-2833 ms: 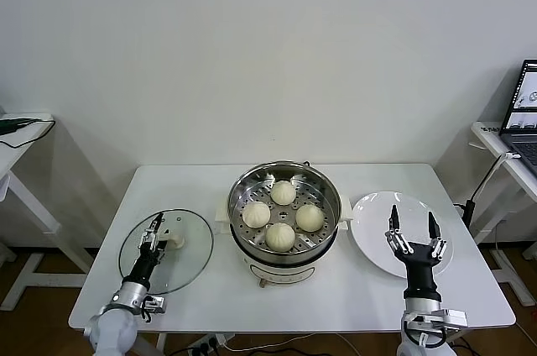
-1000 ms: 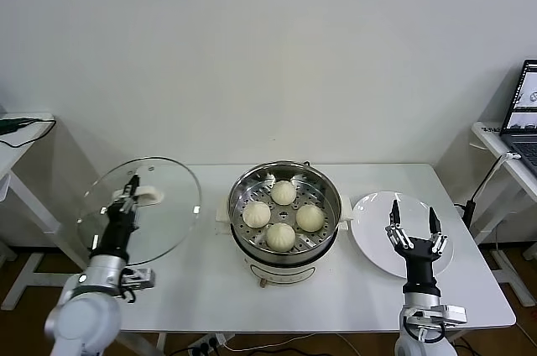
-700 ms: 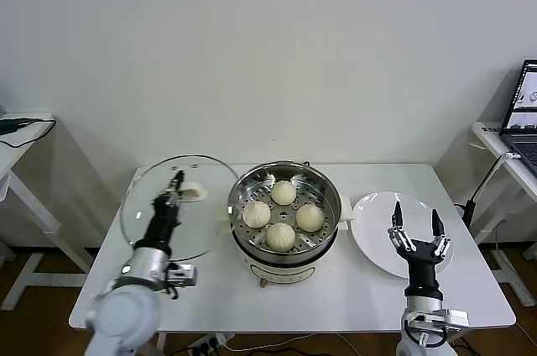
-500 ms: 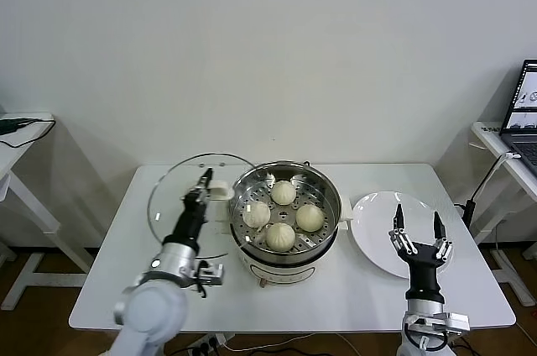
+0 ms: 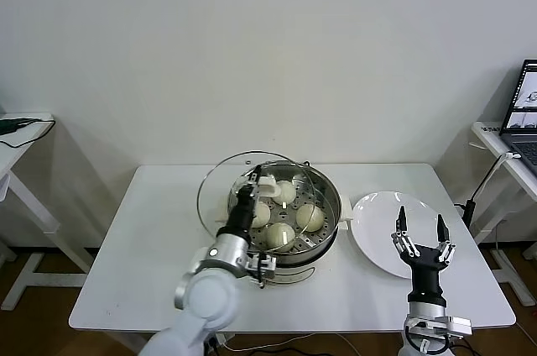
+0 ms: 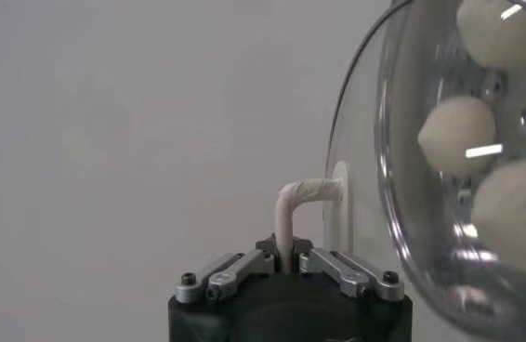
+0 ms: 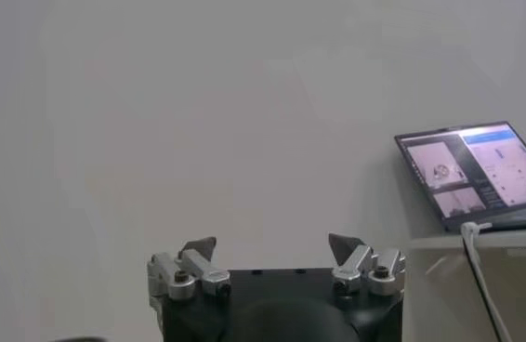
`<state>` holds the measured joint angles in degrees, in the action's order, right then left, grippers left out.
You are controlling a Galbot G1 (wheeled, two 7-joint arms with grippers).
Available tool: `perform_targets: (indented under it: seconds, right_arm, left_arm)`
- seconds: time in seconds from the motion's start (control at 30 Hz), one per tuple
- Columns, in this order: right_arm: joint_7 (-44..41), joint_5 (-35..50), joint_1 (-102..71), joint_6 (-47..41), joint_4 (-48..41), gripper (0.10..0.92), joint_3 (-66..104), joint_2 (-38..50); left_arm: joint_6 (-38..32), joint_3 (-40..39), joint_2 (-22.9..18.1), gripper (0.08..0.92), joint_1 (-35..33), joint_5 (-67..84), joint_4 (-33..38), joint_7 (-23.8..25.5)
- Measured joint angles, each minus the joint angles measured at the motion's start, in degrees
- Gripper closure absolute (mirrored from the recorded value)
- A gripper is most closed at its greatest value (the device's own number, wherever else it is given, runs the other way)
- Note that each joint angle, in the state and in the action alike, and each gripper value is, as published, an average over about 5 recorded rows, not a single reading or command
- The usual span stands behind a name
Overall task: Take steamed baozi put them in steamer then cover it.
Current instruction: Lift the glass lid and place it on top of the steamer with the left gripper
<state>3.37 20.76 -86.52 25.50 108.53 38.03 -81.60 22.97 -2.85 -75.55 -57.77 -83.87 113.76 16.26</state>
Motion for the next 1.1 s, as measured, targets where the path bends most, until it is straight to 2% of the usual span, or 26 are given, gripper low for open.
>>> perform_targets:
  seconds: [0.57, 1.1]
  right_arm:
    - [0.1, -0.7, 0.0, 0.1, -0.4, 0.203, 0.2, -0.4]
    - [0.1, -1.0, 0.8, 0.1, -1.2, 0.203, -0.2, -0.3]
  left_arm:
    - [2.6, -3.5, -7.5, 0.808, 4.0, -1.3, -8.4, -1.5]
    - [3.0, -3.6, -10.0, 0.808, 3.5, -2.7, -12.4, -4.1]
